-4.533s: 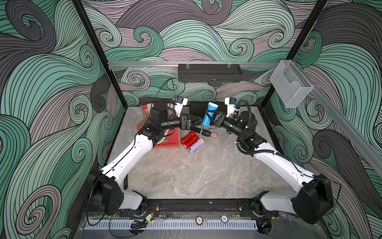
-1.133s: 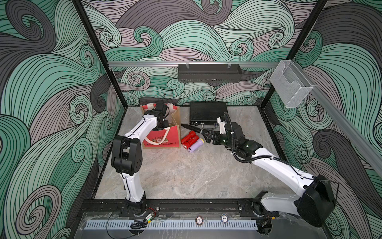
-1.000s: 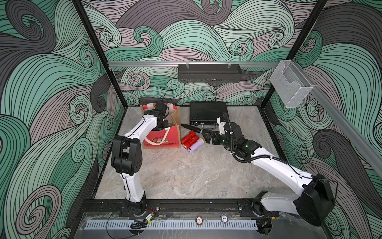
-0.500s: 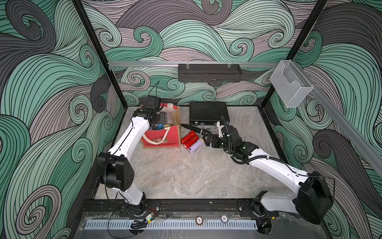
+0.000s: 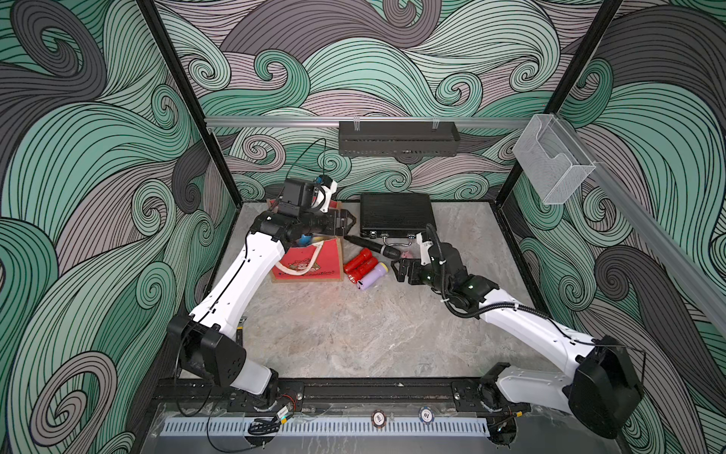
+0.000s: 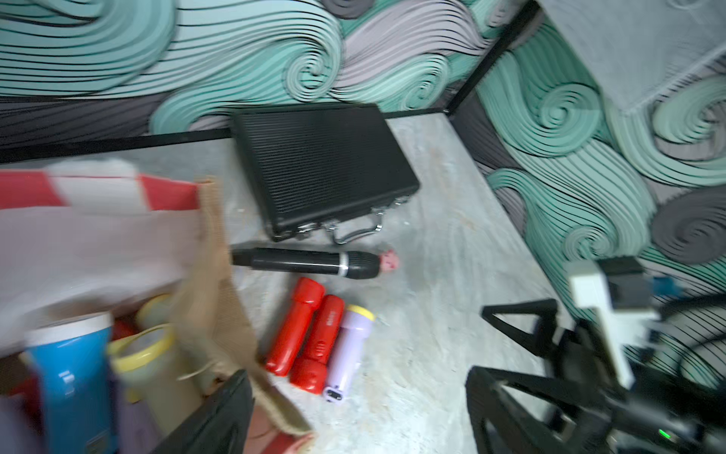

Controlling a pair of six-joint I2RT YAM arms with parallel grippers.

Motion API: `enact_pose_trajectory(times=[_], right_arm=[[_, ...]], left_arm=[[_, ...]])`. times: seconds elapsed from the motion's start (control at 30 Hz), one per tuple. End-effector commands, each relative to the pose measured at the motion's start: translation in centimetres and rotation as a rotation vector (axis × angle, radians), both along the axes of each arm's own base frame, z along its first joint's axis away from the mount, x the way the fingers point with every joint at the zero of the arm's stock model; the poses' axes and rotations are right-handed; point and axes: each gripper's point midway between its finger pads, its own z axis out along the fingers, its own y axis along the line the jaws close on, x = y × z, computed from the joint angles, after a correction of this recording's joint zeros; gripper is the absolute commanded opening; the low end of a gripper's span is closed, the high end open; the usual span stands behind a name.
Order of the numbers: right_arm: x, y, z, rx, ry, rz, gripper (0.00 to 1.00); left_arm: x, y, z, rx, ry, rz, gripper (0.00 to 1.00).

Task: Put the flashlights into the tote bags
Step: Pick up the flashlight from the center of the board.

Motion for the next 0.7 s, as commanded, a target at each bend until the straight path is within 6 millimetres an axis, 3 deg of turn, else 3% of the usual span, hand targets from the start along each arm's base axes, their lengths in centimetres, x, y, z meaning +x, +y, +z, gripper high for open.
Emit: enact_pose_trajectory(times=[0.0,0.2,0.3,0.5,0.67], right_arm=[[-0.5,-1.9,0.0,0.012,-0.023,-0.011,1.0],[-2.1,-5.5,-1.3,0.002,-0.011,-0.083,1.0],[-2.6,-6.3,-1.5,0.02,-0.03,-0.1,1.0],[-3.6,-7.5,-2.3,0.034,-0.024,-0.145,1.0],[-4.1,-7.8,-2.8,0.028,-0.011,-0.151,1.0]], left_arm=[[-1.7,-3.7,-1.0,-0.049,0.048,-0.146,0.86],[-1.2,-6.0,-8.3,0.111,0.142,-0.162,0.84],[-1.2,-6.8,-11.6,0.22,0.186,-0.172,0.84],[-1.4,-7.9,-16.8,0.383,0.249,-0.215,0.81],[-1.9,-8.4,-19.5,0.513,0.332,-0.239,0.77]])
